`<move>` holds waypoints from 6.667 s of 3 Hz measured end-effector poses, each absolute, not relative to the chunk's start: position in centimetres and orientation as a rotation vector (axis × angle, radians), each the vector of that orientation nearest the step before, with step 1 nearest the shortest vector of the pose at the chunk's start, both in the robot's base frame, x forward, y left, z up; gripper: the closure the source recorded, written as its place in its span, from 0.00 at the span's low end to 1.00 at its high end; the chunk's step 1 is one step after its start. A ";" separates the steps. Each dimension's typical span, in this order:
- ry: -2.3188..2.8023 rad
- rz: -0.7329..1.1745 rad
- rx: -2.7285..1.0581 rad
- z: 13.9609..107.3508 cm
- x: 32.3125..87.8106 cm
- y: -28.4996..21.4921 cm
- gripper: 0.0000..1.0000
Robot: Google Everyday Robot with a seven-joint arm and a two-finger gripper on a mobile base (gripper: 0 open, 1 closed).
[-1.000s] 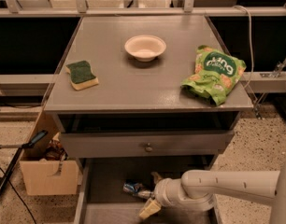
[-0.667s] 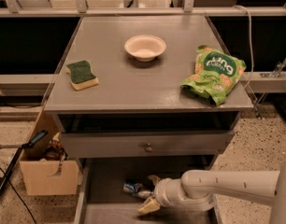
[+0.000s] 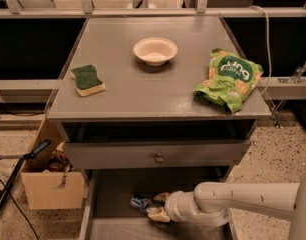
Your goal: Pick redbull can from middle drawer and place on counter
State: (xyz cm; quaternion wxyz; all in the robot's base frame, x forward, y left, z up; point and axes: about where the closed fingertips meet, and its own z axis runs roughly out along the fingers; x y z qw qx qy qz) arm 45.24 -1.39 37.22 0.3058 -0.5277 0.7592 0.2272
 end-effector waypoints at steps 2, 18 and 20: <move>2.009 0.601 -1.397 37.2 45.2 -1.4 1.00; 1.335 -0.099 -1.873 92.7 43.7 0.4 1.00; 1.325 -0.153 -1.955 94.1 48.0 0.4 1.00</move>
Offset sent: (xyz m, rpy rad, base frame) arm 0.0000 0.0000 0.0000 0.0000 0.0000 0.0000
